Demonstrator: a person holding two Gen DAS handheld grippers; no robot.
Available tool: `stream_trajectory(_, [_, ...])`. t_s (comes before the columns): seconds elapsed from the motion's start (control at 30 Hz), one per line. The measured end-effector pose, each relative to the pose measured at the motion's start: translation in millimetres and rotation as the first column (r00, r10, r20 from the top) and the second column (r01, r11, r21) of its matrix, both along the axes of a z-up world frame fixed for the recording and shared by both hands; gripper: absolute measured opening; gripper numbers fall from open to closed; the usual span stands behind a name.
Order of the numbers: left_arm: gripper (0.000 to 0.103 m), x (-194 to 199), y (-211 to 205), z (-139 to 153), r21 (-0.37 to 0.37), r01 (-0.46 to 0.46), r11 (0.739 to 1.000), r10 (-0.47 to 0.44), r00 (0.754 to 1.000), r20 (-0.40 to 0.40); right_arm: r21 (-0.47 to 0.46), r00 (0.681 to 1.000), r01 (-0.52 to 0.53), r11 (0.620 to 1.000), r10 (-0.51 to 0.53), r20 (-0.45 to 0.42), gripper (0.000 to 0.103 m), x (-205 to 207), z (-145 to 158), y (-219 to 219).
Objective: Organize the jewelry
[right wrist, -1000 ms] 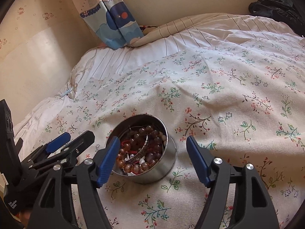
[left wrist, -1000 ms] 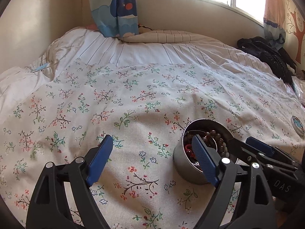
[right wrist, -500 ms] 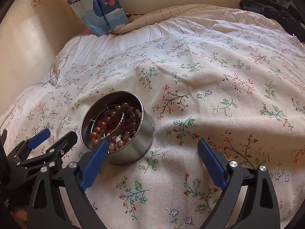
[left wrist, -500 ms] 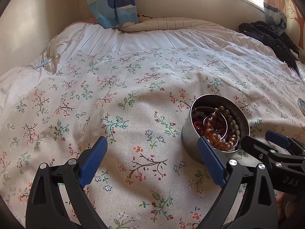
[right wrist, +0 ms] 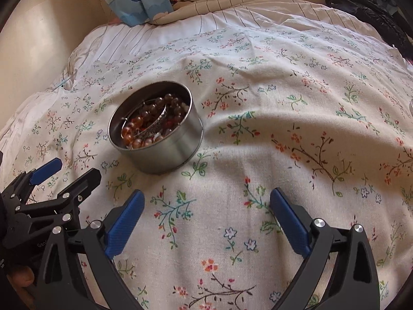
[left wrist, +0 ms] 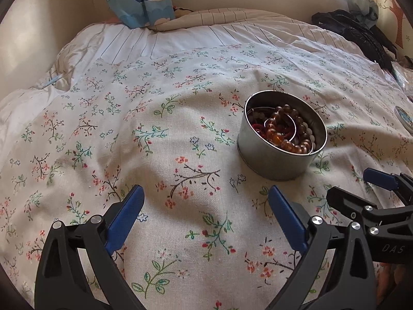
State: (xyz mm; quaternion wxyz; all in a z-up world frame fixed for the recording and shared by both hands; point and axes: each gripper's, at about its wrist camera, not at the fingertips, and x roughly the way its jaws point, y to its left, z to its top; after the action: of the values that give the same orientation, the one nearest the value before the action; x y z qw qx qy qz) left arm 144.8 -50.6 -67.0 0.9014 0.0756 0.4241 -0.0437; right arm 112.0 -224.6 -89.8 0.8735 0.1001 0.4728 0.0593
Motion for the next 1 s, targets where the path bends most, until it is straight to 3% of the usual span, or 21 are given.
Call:
stream_trajectory(0.33, [0.093,-37,7,1,0.028,0.027,0.999,-0.027,1.0,-0.011,-0.081,0.998,-0.032,0.996,0.026,-0.065,0.096,-35,-5,13])
stream_trajectory(0.73, [0.094,-76,16,14,0.011,0.044,0.999,-0.044,0.999,0.01,-0.073,0.998,0.014,0.997,-0.019,-0.066,0.096,-63,5,2])
stream_trajectory(1.0, [0.095,-103,24,32,-0.02,0.033,0.999,-0.032,0.999,0.041,-0.006,0.996,0.088,0.996,-0.088,-0.024,0.096,-85,25,-20])
